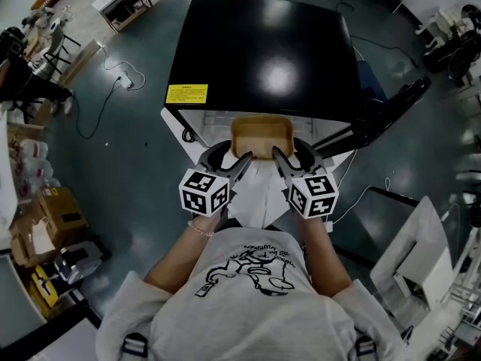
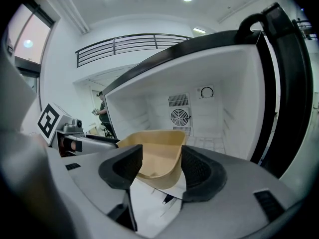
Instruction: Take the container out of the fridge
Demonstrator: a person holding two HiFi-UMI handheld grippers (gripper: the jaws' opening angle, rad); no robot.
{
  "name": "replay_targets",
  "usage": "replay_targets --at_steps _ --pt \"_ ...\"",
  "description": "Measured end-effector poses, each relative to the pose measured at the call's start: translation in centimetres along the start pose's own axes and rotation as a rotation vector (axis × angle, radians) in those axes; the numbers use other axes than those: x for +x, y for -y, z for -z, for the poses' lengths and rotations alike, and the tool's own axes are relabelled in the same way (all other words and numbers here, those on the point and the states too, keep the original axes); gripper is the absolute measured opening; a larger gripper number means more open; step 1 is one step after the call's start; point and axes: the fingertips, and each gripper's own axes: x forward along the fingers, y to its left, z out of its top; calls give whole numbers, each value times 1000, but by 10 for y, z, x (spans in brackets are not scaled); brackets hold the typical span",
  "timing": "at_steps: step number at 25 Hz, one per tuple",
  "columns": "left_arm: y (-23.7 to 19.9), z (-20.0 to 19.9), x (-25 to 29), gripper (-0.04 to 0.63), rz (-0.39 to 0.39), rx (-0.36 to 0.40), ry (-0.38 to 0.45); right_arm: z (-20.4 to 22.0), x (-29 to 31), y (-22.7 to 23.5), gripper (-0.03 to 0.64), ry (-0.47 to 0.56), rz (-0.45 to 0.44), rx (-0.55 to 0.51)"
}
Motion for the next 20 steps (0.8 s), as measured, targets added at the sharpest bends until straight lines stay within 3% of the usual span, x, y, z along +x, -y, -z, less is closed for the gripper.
replay_targets --at_steps 20 --pt "-3 27 3 268 1 -20 -44 34 1 0 235 -58 -5 13"
